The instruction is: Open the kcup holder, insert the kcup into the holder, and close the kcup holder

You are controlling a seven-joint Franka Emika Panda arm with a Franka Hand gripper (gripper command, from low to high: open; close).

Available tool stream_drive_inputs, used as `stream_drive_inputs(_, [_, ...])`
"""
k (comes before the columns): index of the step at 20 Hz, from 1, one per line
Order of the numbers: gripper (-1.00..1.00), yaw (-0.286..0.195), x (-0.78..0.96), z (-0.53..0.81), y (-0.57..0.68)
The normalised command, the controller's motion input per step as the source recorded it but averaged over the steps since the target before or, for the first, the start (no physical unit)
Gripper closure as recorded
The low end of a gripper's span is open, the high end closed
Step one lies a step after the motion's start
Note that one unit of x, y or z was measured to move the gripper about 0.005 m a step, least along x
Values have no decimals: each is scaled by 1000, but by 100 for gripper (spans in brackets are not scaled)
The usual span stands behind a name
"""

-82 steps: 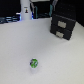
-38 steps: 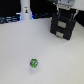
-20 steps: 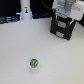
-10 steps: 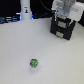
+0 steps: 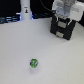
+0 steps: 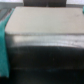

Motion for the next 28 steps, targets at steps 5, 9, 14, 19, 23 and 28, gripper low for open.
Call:
stream_drive_inputs(5, [100,-100,845,191,-7])
stream_drive_inputs(9, [100,-85,916,230,-56])
stream_drive_inputs(14, [100,-81,916,81,-101])
stream_drive_inputs(19, [100,-83,941,132,-177])
stream_drive_inputs(23, [100,-87,946,189,-232])
stream_drive_inputs(28, [100,-93,935,218,-251])
